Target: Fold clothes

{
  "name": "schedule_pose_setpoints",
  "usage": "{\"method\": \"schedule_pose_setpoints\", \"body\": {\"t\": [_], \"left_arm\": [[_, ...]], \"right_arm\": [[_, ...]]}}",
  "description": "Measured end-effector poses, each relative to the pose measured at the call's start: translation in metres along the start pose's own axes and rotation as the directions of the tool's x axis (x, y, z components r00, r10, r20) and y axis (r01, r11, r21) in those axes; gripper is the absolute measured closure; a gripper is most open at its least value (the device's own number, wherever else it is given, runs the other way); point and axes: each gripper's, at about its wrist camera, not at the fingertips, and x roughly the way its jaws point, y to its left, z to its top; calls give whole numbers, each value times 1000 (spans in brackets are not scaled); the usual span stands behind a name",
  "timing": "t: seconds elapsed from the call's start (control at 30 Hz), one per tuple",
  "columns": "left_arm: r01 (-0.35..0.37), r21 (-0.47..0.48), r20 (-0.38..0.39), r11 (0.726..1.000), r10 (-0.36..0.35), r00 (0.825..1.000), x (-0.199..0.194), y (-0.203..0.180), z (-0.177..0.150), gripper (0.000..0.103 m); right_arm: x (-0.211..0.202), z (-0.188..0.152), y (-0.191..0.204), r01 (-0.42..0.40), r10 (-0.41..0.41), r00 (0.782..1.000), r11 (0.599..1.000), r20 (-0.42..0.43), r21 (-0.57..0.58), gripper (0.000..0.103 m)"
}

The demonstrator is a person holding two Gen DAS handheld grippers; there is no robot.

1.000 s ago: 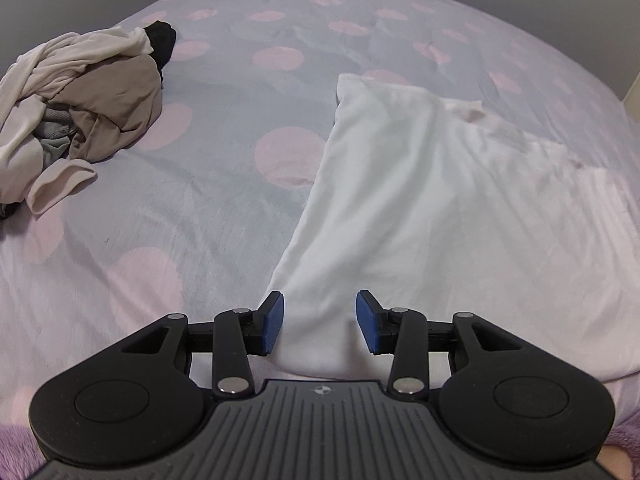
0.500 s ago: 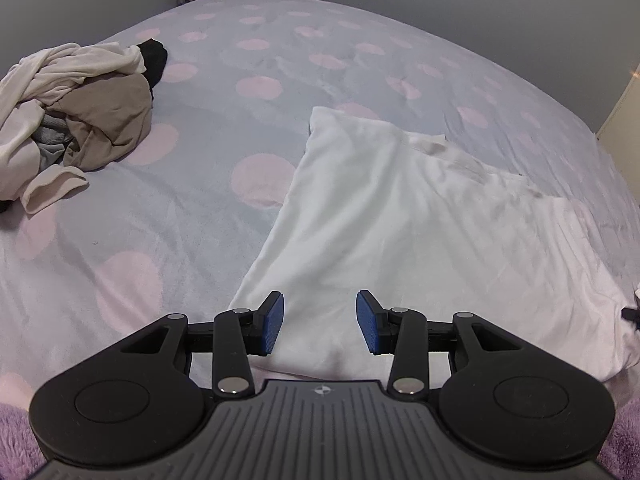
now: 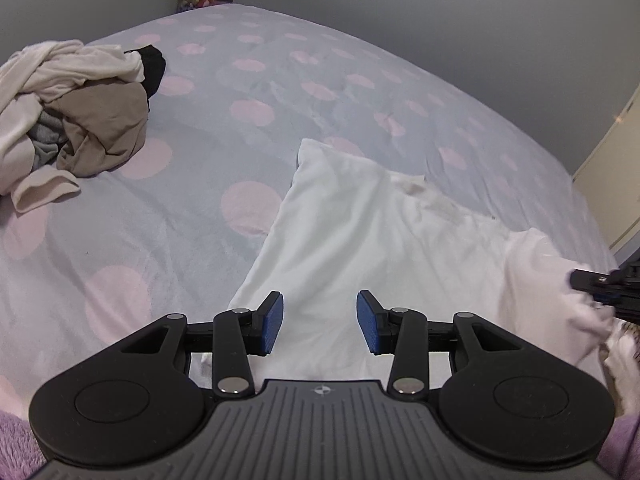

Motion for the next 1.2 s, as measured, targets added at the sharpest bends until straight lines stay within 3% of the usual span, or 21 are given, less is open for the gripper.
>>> {"method": "schedule_pose_setpoints", "body": {"t": [0.3, 0.53, 0.93, 1.07, 1.13, 1.2], "left_arm": [[-27, -87, 10, 996, 27, 1000, 3, 38, 15, 66], [-47, -126, -22, 991, 44, 999, 12, 61, 18, 66], [-80, -162, -107, 984, 63, 992, 38, 80, 15, 66], [-79, -172, -102, 982, 62, 993, 33, 79, 16, 64], [-75, -177, -93, 981, 60, 994, 27, 77, 16, 63], [-62, -171, -83, 983, 48, 995, 21, 71, 16, 59]], "right_arm": [[71, -18, 112, -128, 104, 983, 979, -150, -161, 93], [147, -48, 167, -162, 103, 956, 966, -275, -204, 93], [225, -72, 176, -128, 62, 926, 979, -373, -156, 89], [219, -67, 168, -154, 104, 924, 982, -367, -110, 86], [204, -59, 164, -171, 131, 933, 981, -334, -94, 70], [182, -49, 158, -181, 147, 948, 979, -284, -96, 68]]}}
